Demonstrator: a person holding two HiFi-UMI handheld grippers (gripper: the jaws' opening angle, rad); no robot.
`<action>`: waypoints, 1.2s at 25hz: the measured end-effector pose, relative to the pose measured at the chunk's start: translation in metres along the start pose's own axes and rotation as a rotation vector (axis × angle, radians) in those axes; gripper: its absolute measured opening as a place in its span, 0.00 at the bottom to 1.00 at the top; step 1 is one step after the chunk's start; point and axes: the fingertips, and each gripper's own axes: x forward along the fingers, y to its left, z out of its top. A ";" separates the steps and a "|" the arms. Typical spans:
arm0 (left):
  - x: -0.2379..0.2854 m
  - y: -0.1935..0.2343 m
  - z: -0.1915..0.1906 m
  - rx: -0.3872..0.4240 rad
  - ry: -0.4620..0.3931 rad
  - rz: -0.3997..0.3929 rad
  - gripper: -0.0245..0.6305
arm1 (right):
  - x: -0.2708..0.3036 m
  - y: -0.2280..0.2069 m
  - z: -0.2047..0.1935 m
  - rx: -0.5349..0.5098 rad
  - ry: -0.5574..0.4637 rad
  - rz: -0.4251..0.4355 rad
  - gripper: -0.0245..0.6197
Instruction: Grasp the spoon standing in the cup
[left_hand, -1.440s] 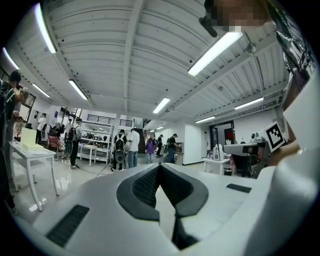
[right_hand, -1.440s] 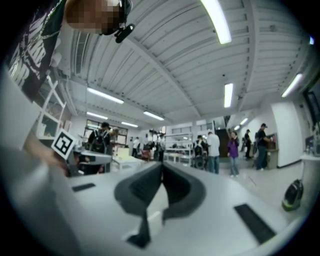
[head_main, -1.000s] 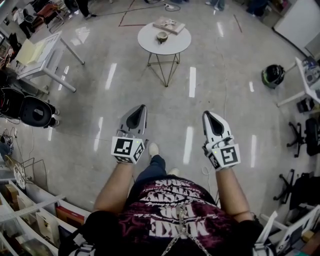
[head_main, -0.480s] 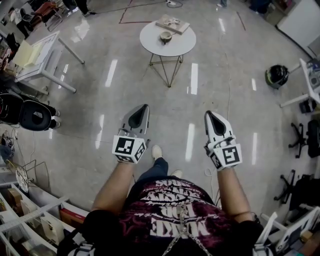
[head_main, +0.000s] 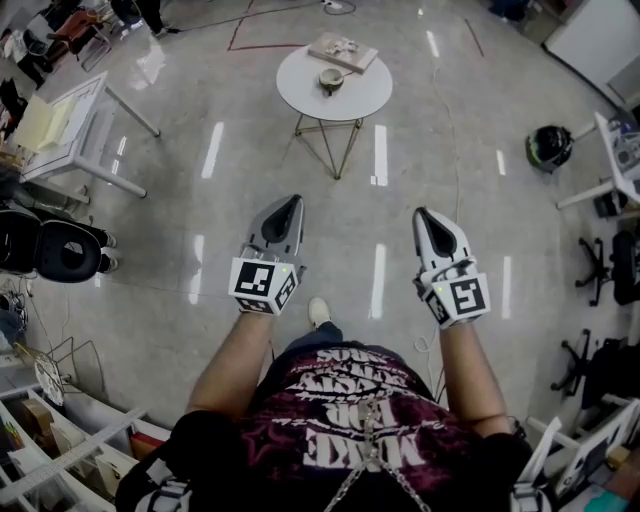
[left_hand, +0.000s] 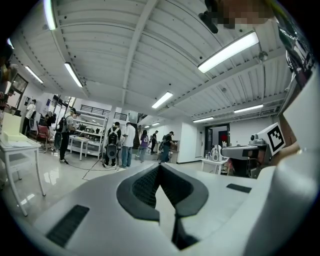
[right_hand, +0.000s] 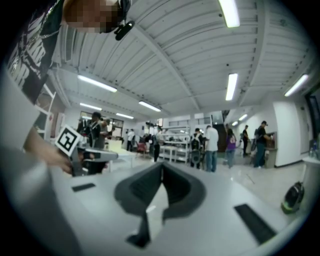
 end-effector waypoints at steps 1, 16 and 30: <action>0.003 0.005 0.000 -0.003 -0.001 -0.007 0.07 | 0.005 0.000 0.000 0.003 0.001 -0.005 0.09; 0.022 0.040 -0.004 -0.040 0.028 -0.009 0.07 | 0.049 0.001 0.008 0.009 0.038 0.002 0.09; 0.082 0.013 -0.007 -0.001 0.054 -0.044 0.07 | 0.086 -0.041 -0.011 0.031 0.088 0.067 0.09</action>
